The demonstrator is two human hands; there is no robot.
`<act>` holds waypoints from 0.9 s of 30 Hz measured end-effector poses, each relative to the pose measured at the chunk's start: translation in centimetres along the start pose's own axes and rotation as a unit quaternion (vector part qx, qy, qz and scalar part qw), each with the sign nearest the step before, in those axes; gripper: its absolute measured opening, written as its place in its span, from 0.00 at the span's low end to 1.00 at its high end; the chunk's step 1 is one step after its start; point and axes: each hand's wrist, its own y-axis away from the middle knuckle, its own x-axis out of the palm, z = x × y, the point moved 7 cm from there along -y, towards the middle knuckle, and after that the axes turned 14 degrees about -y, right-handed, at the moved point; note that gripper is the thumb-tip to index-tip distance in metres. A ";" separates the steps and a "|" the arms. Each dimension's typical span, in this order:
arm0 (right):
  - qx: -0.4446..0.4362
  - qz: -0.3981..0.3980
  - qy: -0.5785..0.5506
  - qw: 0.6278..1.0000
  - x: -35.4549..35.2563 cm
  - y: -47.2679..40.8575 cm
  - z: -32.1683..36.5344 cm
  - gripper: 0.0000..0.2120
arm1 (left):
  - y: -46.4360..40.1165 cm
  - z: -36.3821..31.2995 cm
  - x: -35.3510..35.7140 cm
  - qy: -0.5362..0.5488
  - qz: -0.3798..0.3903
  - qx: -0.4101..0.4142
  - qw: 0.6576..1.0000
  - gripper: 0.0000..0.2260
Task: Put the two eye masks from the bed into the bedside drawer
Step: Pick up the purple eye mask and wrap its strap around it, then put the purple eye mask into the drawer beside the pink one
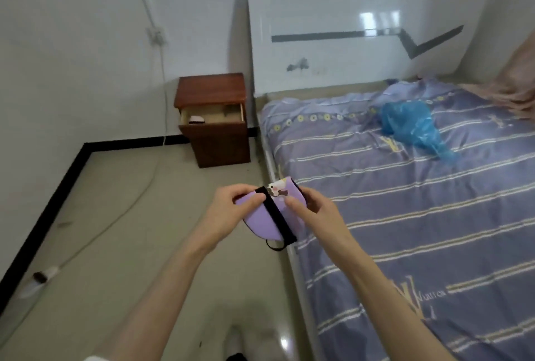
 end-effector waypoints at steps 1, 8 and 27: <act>0.025 0.020 -0.015 0.999 2.0 -2.3 -1.2 0.12 | -1.4 2.2 -1.9 0.049 -0.031 -0.039 0.998 0.04; 0.135 0.014 -0.165 0.977 10.7 -14.2 -5.3 0.10 | -9.6 11.8 -9.0 0.269 -0.077 -0.187 0.942 0.06; 0.201 -0.096 -0.111 0.969 11.7 -53.4 -9.3 0.05 | -42.7 29.3 -17.9 -0.178 -0.073 -0.189 0.963 0.21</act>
